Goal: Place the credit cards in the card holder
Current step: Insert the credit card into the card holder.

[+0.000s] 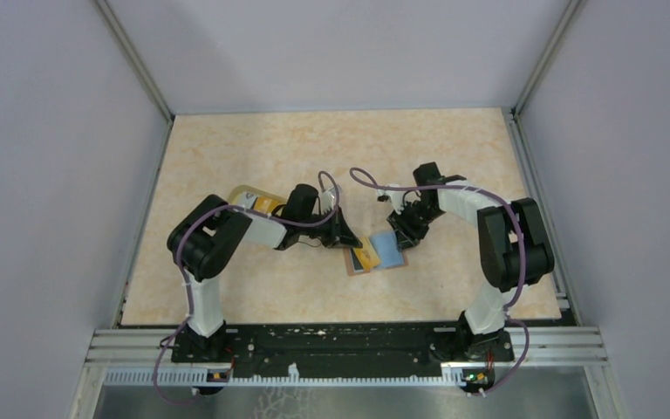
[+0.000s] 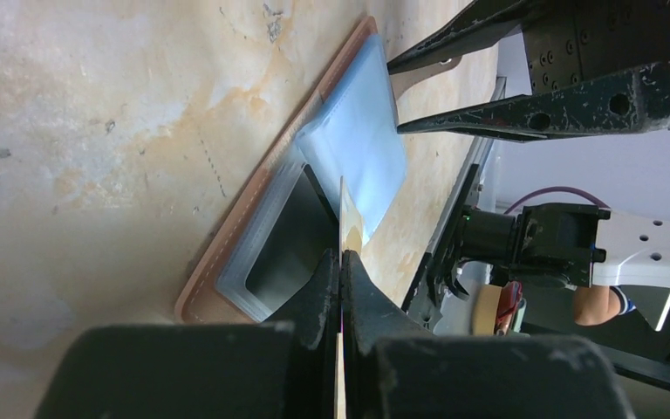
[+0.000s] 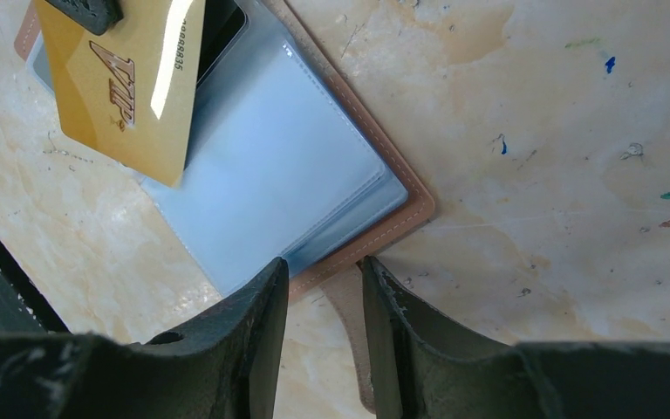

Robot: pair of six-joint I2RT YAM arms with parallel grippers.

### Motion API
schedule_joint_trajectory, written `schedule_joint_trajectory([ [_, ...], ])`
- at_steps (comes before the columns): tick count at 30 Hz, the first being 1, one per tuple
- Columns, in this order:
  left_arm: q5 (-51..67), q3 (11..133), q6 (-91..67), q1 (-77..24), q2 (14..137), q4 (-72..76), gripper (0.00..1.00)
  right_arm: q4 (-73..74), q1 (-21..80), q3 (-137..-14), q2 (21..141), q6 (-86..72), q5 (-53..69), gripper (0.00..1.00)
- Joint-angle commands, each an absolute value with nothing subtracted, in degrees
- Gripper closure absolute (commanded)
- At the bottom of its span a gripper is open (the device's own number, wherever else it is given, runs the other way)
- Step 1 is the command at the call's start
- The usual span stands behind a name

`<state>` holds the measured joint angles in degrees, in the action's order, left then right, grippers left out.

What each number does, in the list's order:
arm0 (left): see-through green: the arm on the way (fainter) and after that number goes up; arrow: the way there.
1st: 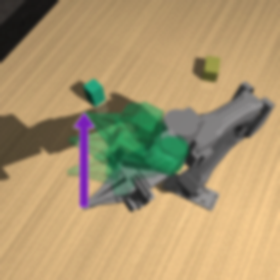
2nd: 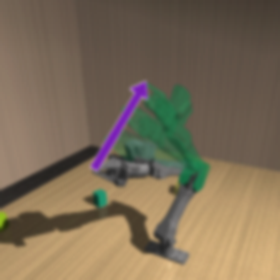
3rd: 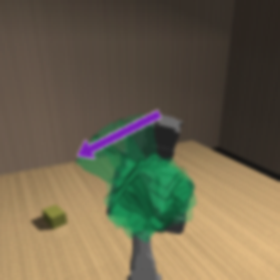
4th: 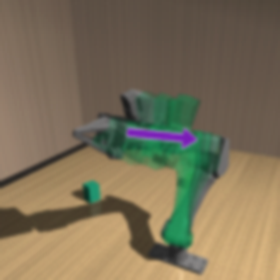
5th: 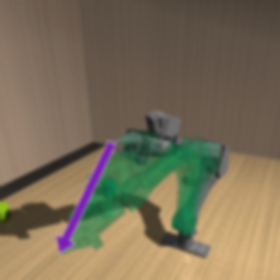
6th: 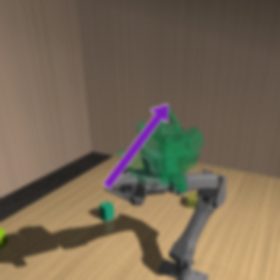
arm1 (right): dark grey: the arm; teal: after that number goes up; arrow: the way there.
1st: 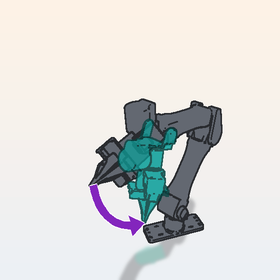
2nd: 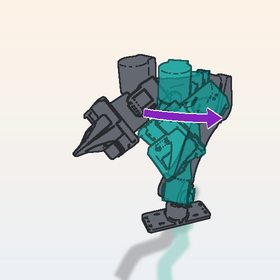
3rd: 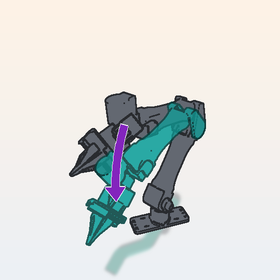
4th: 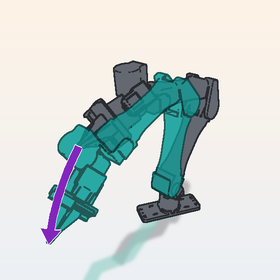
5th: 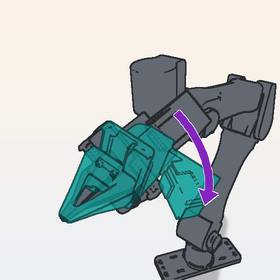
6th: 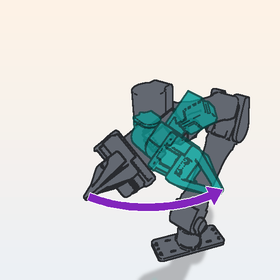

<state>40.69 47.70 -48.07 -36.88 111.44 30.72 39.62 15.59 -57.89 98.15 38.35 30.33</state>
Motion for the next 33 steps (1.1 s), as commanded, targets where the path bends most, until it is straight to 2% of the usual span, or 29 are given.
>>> schedule_joint_trajectory([
  [1, 38.99, 49.43, -45.82, -37.29, 112.43, 27.60, 1.00, 39.71, 16.35, -58.65, 99.51, 38.41, 29.95, 0.63],
  [33, 40.61, 52.92, -45.83, -38.32, 115.89, 24.48, 0.98, 39.90, 16.79, -58.90, 99.76, 38.41, 30.06, 0.63],
])
